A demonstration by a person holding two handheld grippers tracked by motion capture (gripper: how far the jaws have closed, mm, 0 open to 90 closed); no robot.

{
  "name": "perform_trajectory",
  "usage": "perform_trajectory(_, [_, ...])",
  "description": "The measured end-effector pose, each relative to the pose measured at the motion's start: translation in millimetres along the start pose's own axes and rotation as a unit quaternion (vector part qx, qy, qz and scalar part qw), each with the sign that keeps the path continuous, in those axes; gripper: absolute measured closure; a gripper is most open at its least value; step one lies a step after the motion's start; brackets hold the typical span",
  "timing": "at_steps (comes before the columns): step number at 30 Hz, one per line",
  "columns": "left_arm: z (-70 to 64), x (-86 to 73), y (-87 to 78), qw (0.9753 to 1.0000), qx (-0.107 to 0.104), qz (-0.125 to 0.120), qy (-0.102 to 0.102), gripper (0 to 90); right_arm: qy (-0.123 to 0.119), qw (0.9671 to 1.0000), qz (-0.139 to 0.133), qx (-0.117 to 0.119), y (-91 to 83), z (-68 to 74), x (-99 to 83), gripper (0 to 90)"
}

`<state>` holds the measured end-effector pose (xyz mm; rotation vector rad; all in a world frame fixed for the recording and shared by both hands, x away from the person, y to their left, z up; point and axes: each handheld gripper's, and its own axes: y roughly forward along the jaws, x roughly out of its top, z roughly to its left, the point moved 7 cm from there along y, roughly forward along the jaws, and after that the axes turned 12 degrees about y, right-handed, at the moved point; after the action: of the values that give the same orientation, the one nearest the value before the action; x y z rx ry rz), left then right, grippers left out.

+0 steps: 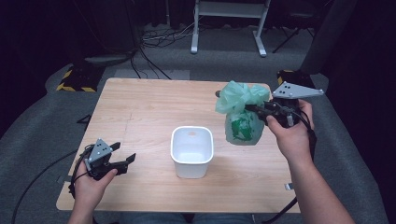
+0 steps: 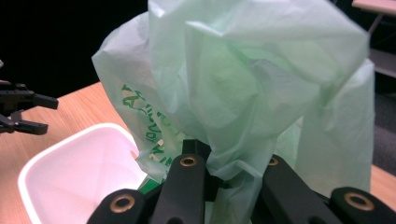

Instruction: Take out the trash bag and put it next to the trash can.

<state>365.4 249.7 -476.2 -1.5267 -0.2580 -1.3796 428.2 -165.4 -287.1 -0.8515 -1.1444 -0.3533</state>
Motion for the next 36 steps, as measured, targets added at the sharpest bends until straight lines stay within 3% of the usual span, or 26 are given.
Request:
perform_trajectory(14, [-2.5, -10.5, 7.4, 0.9998, -0.008, 0.020, 0.003, 26.6, 0.045, 0.9975, 0.051, -0.019, 21.6, -32.6, -52.9, 86.4])
perform_trajectory(31, [-2.8, -15.0, 8.9, 0.9996, -0.010, 0.025, -0.001, 26.6, 0.082, 0.9912, 0.103, -0.020, 57.8, -47.5, -99.0, 84.9])
perform_trajectory(34, [-2.9, -15.1, 8.9, 0.9996, -0.011, 0.025, -0.001, 26.6, 0.082, 0.9908, 0.104, -0.025, 63.6, -48.3, -98.6, 78.5])
perform_trajectory(36, [-2.6, -15.3, 8.6, 0.9996, -0.012, 0.026, 0.000, 26.6, 0.083, 0.9909, 0.099, -0.035, 67.5, -51.0, -96.9, 59.7])
